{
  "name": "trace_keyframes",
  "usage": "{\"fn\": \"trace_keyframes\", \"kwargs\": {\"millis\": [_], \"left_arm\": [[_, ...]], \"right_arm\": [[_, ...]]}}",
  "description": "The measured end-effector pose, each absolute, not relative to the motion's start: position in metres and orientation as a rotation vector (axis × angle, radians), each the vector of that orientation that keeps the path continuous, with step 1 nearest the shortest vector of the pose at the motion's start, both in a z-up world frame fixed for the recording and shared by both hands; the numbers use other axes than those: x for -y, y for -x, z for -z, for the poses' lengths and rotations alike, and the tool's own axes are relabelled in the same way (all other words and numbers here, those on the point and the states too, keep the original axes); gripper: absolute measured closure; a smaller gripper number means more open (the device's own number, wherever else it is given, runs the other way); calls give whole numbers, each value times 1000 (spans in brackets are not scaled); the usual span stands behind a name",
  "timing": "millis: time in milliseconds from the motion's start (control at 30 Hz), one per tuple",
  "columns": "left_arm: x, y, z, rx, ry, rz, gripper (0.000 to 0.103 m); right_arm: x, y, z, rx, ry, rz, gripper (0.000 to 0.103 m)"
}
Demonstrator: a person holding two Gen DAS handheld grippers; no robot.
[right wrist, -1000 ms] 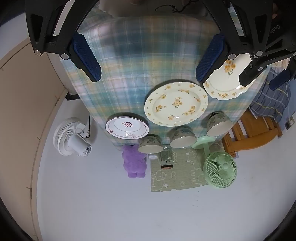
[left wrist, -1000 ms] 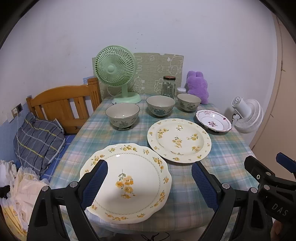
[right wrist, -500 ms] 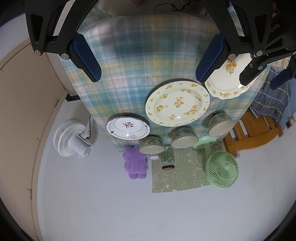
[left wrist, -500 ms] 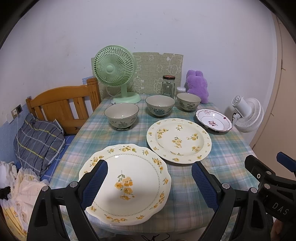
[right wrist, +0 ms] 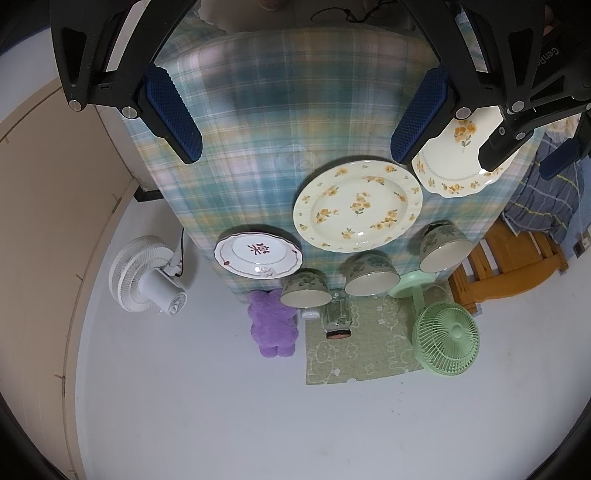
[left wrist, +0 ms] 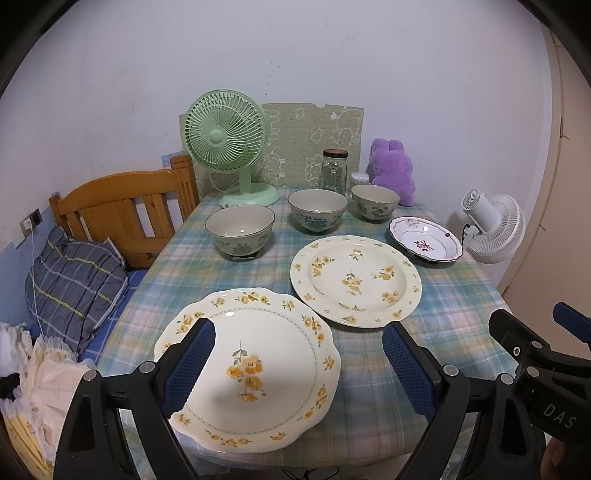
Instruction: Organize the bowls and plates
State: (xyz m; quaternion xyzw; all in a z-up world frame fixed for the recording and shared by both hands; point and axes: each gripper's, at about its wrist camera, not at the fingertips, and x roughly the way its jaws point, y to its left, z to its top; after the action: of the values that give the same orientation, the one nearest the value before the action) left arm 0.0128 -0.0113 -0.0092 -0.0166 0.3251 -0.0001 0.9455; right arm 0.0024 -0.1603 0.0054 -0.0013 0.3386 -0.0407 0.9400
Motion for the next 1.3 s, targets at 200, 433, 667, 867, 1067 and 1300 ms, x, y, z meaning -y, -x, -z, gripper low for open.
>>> {"fn": "trace_keyframes", "kwargs": {"millis": [200, 433, 667, 867, 1067, 1300], "left_arm": [[5, -14, 10, -668, 15, -13, 11], [-29, -21, 13, -743, -10, -51, 12], [-74, -39, 28, -838, 78, -34, 13], [-105, -61, 49, -878, 103, -26, 17], [-131, -83, 63, -911, 51, -26, 19], [-139, -106, 93, -993, 42, 25, 21]], "right_arm": [[160, -3, -4, -694, -11, 73, 0], [131, -15, -1, -728, -30, 46, 2], [83, -35, 10, -777, -29, 19, 5], [42, -53, 28, -844, -30, 19, 8], [14, -74, 49, -912, -39, 46, 11], [0, -93, 82, -1007, -39, 89, 17]]}}
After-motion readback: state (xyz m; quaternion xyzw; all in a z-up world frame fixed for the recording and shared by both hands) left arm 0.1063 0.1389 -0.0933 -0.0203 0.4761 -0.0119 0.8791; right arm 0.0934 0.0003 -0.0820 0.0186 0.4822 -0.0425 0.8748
